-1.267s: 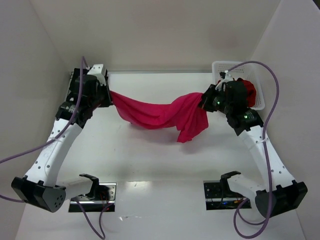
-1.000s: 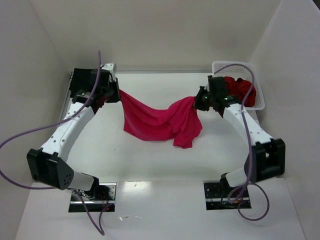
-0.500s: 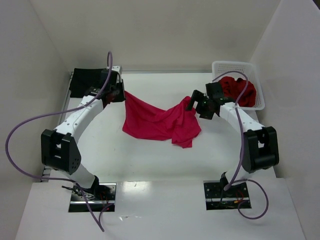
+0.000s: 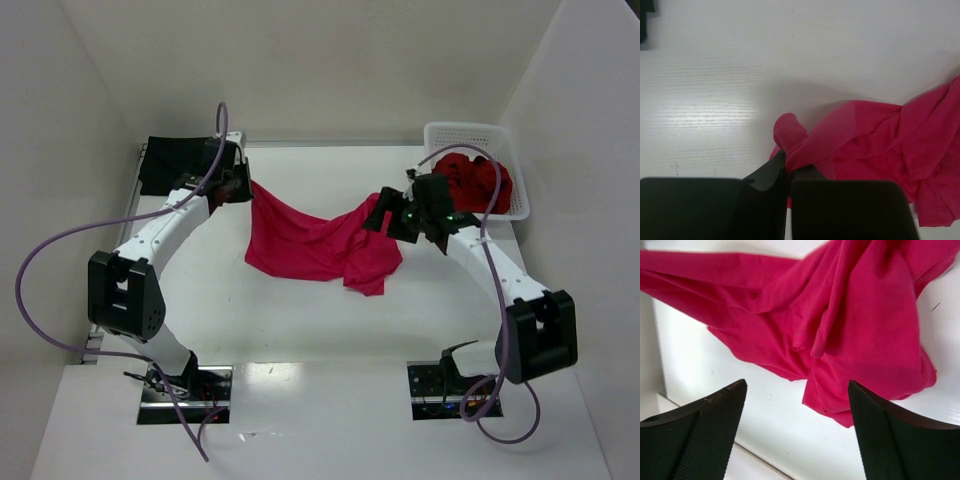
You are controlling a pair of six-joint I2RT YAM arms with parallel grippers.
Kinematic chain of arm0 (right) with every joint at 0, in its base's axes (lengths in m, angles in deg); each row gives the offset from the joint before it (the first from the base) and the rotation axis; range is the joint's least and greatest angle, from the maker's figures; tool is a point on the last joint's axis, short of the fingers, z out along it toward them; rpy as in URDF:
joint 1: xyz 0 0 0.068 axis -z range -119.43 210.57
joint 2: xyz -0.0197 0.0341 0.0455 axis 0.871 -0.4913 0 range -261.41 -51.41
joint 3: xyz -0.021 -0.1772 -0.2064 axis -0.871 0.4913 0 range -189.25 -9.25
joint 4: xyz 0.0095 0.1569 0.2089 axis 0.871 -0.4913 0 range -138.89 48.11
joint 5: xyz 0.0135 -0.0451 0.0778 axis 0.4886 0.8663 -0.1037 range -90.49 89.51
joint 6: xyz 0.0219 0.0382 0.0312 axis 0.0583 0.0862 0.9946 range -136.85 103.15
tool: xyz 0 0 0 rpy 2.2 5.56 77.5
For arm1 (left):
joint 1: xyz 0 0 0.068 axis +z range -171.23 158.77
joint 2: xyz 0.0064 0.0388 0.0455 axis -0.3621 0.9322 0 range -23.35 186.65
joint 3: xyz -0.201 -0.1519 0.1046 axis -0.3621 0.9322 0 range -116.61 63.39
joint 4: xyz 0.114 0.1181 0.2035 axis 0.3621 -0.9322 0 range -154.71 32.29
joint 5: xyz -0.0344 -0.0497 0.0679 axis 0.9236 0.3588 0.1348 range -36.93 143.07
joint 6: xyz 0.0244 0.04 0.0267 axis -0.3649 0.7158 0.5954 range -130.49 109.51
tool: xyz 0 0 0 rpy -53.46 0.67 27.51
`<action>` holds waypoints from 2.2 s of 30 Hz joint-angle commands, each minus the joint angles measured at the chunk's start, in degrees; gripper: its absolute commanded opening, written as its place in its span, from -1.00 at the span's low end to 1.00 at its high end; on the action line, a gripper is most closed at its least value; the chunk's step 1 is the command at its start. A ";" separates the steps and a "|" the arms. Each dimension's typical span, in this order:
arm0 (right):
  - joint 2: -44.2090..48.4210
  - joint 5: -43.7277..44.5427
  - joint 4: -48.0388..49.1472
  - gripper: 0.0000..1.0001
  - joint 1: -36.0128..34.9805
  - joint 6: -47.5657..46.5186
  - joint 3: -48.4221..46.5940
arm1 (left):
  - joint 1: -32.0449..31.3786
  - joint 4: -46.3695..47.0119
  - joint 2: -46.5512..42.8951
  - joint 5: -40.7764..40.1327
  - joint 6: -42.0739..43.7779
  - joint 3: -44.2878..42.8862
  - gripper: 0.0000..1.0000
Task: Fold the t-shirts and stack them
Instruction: Flatten out the tshirt
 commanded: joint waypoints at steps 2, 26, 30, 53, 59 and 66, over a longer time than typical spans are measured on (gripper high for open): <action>-7.68 6.44 1.59 0.61 -4.39 0.04 -4.40 | 0.33 2.31 0.33 -0.27 0.69 -1.37 -1.00; -16.57 7.07 11.16 0.00 -5.63 2.67 -3.34 | 1.92 2.31 0.32 0.78 0.69 -0.84 -1.00; -17.09 7.06 11.70 -0.32 -5.63 2.67 -5.27 | 1.92 2.83 0.33 0.78 0.69 -0.84 -1.00; -14.46 19.79 -2.81 -1.00 -1.67 -0.14 -54.92 | 9.73 3.28 -8.72 -1.06 3.49 -19.02 -1.00; -11.31 24.90 -0.97 -1.00 1.57 -3.39 -57.22 | 9.74 2.22 -10.74 -10.11 4.21 -23.96 -1.00; -7.34 23.68 0.36 -1.00 4.39 -3.91 -59.05 | 11.58 1.00 -11.19 -13.37 -4.66 -27.82 -1.00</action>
